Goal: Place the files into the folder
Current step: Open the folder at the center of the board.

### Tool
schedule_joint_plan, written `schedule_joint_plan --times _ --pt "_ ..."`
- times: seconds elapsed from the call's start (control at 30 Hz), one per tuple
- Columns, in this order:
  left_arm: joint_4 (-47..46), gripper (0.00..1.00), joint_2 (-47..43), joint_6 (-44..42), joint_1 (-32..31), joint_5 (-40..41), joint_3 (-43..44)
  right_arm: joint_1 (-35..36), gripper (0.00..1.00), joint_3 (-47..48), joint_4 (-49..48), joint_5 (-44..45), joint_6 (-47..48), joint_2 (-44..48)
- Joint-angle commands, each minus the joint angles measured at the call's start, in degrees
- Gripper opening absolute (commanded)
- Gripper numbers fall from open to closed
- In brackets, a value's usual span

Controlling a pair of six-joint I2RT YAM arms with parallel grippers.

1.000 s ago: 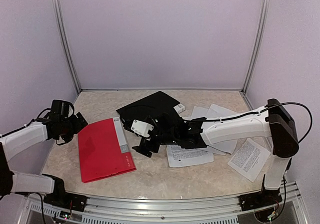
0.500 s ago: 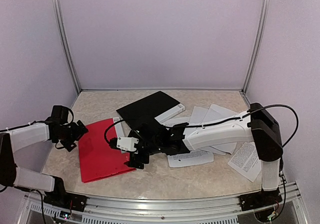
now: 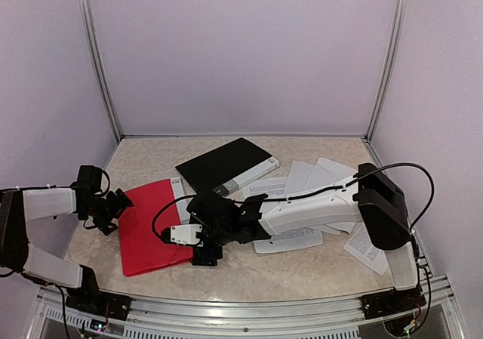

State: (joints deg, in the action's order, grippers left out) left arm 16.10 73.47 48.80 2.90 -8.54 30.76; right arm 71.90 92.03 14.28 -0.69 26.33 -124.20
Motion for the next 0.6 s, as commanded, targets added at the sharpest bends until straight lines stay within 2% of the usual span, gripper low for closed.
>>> schedule_joint_plan --times 0.0,0.27,0.57 --pt "-2.6 0.94 1.7 0.0 0.9 -2.9 -0.8 0.7 0.88 0.4 2.4 1.7 -0.6 -1.7" --pt "-5.2 0.89 1.5 0.7 0.9 -5.3 -2.1 -2.3 0.9 -3.1 -0.1 -4.6 -5.0 -1.9" --pt "-5.3 0.84 -0.8 0.5 0.9 -5.1 -2.3 -5.5 0.99 -9.9 -8.0 -11.2 -10.2 0.3"
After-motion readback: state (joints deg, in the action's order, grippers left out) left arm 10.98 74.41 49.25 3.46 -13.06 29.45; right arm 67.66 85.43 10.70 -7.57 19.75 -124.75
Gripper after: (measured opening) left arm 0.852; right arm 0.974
